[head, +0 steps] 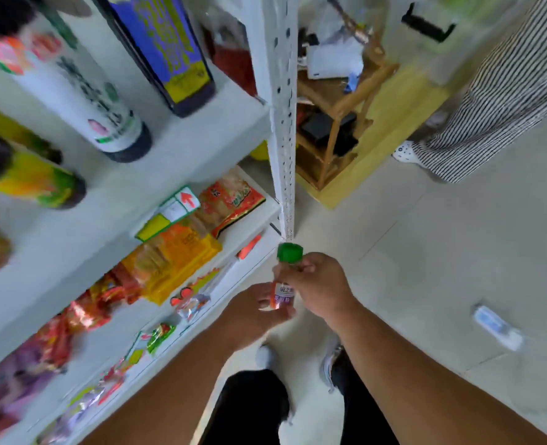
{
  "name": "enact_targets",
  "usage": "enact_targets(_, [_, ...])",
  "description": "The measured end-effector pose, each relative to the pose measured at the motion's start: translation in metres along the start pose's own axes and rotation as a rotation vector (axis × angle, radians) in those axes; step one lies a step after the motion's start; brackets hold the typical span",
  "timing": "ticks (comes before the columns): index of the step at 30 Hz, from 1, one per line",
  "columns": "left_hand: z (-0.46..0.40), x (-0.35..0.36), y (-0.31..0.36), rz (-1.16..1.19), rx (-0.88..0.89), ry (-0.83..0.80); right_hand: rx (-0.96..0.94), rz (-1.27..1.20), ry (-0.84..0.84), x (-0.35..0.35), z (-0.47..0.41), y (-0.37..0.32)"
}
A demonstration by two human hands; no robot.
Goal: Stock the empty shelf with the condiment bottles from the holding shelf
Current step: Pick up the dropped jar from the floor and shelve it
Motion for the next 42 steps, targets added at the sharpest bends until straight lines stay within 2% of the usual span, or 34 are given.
enact_targets(7, [0.143, -0.06, 0.063, 0.069, 0.165, 0.131, -0.159, 0.014, -0.031, 0.018, 0.111, -0.127])
enact_targets(11, [0.201, -0.084, 0.073, 0.091, 0.238, 0.21, -0.259, 0.059, -0.072, 0.044, 0.15, -0.16])
enact_targets(17, [0.27, -0.103, 0.061, 0.162, 0.276, 0.346, -0.384, 0.152, -0.224, 0.08, 0.191, -0.198])
enact_targets(30, [0.373, -0.121, 0.018, 0.323, 0.217, 0.728, -0.552, 0.245, -0.552, 0.167, 0.264, -0.225])
enact_targets(35, [0.406, -0.136, -0.01, 0.328, 0.143, 0.842, -0.593, 0.269, -0.628, 0.202, 0.292, -0.23])
enact_targets(42, [0.433, -0.179, -0.043, 0.29, 0.152, 0.946, -0.645, 0.303, -0.692, 0.261, 0.317, -0.24])
Point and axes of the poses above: each hand's wrist, its own z-axis away from the middle knuckle, its own x-axis out of the palm, y = z × x, the point moved 9 cm from there along -z, towards the middle knuckle, and after that the axes turned 3 degrees about -z, right-handed, at the moved point
